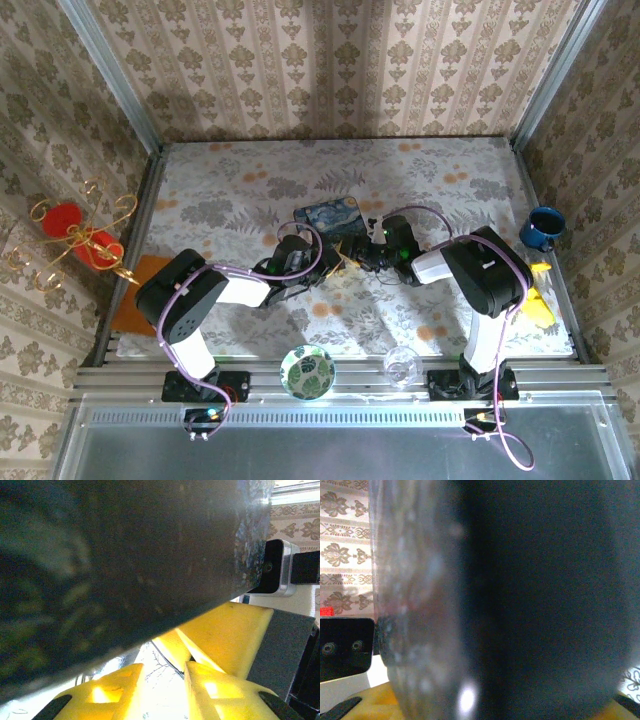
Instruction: Unlock a padlock with a key
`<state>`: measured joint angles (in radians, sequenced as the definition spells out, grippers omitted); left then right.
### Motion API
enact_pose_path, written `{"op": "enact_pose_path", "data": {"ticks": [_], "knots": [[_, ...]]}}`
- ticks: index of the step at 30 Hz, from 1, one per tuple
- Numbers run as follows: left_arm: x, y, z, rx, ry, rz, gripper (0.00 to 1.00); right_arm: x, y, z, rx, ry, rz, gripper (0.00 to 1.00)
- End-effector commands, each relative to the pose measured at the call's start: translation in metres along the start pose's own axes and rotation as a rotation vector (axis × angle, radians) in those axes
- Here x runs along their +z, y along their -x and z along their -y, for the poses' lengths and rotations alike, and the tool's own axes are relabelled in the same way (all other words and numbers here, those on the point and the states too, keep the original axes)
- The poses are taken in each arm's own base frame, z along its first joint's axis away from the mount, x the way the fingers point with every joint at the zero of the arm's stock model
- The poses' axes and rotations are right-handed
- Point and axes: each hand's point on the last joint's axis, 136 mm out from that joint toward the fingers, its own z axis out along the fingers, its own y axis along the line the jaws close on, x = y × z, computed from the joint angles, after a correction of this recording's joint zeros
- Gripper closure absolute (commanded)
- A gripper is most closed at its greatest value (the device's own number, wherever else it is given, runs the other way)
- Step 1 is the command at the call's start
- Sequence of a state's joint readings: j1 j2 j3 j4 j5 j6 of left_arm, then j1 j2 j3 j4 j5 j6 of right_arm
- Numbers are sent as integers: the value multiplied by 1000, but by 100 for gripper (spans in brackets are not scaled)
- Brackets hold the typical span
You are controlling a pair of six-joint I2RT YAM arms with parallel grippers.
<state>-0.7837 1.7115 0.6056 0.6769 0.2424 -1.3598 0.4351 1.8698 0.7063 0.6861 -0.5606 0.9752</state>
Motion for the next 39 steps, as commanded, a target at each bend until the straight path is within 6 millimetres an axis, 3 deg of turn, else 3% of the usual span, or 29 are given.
{"op": "enact_pose_path", "data": {"ticks": [1, 8, 9, 16, 24, 29, 39], "knots": [[-8, -5, -3, -3, 20, -19, 48, 0, -13, 2, -31, -34, -38, 55], [-46, 12, 38, 240, 70, 55, 2, -5, -20, 6, -98, -119, -49, 57], [-55, 15, 41, 277, 94, 72, 0, -5, -20, 6, -99, -122, -47, 57], [-101, 49, 48, 434, 237, 239, 0, -5, -21, 8, -97, -129, -34, 61], [-126, 96, 41, 524, 408, 391, 0, -4, -20, 10, -101, -153, -34, 62], [-122, 120, 31, 603, 542, 396, 0, -1, -18, 9, -112, -165, -40, 62], [-88, 145, -7, 622, 700, 287, 0, 9, -20, 12, -113, -178, -67, 63]]}}
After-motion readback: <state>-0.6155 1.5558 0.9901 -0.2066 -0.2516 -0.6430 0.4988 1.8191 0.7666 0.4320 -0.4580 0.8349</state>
